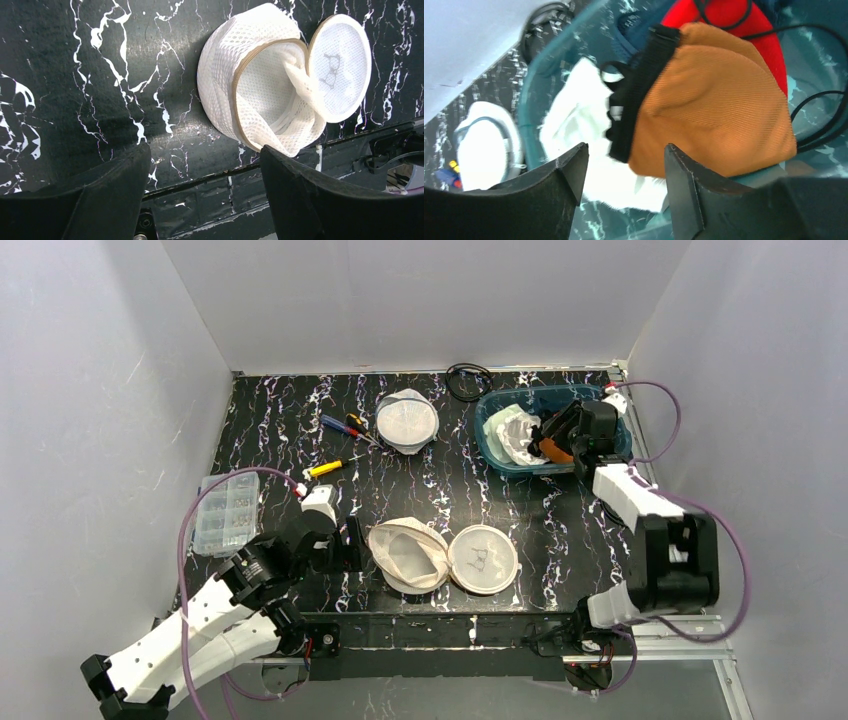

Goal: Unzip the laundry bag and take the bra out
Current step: Place the bra in the bin.

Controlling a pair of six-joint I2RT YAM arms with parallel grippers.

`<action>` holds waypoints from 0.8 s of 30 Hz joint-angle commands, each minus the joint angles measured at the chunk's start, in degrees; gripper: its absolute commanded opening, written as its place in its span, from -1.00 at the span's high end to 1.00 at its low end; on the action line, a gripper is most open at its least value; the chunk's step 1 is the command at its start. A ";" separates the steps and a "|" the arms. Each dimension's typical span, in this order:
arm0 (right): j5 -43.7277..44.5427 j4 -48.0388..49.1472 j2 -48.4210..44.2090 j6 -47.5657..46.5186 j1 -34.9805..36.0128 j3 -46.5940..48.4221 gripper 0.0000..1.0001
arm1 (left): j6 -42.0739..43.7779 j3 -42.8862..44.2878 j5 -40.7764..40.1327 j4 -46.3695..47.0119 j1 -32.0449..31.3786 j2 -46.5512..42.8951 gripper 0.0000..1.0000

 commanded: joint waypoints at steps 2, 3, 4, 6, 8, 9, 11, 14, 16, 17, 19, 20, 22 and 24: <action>5.63 -3.98 -14.06 -4.57 5.78 1.00 -0.36 | 3.57 4.91 -2.23 -3.58 0.05 0.22 -0.58; 6.76 -5.92 -16.18 -5.64 7.84 1.49 -0.37 | 3.98 5.56 -2.32 -3.93 0.03 0.30 -0.59; 7.62 -7.81 -18.47 -6.40 9.73 1.89 -0.38 | 4.29 6.06 -2.34 -4.16 0.05 0.27 -0.59; 8.75 -10.84 -23.00 -7.37 13.94 2.11 -0.39 | 4.84 7.03 -2.12 -4.42 0.02 0.18 -0.60; 8.12 -14.75 -28.03 -8.52 18.61 1.77 -0.39 | 5.31 7.72 -1.65 -4.52 0.02 0.18 -0.61; 7.22 -15.98 -29.57 -9.11 21.19 1.35 -0.37 | 5.63 7.89 -1.35 -4.48 0.04 0.10 -0.62; 4.84 -18.99 -31.99 -9.84 26.28 0.11 -0.35 | 6.44 7.87 -0.84 -3.98 0.01 0.08 -0.64; -0.97 -21.17 -34.60 -9.69 31.90 -5.73 -0.32 | 6.51 8.11 -2.21 -3.85 0.04 1.09 -0.86; -3.18 -21.12 -37.25 -7.98 33.78 -11.16 -0.32 | 6.94 8.33 -3.54 -3.24 0.05 2.42 -0.97; -4.13 -21.00 -38.74 -6.97 33.99 -13.99 -0.33 | 7.97 8.55 -3.57 -2.75 0.05 3.17 -0.97; -4.39 -21.21 -42.08 -5.19 34.03 -18.90 -0.34 | 11.14 9.09 -2.45 -1.16 0.05 4.81 -0.97; -4.07 -21.53 -43.83 -4.18 34.02 -21.03 -0.34 | 12.92 9.47 -1.39 -0.39 0.02 5.74 -0.97; -3.95 -22.53 -47.07 -2.54 34.05 -24.22 -0.34 | 16.20 11.03 0.07 -0.12 0.03 8.29 -0.92; -4.29 -23.53 -49.99 -0.88 34.02 -26.82 -0.35 | 19.51 13.27 0.67 -0.83 0.03 12.34 -0.83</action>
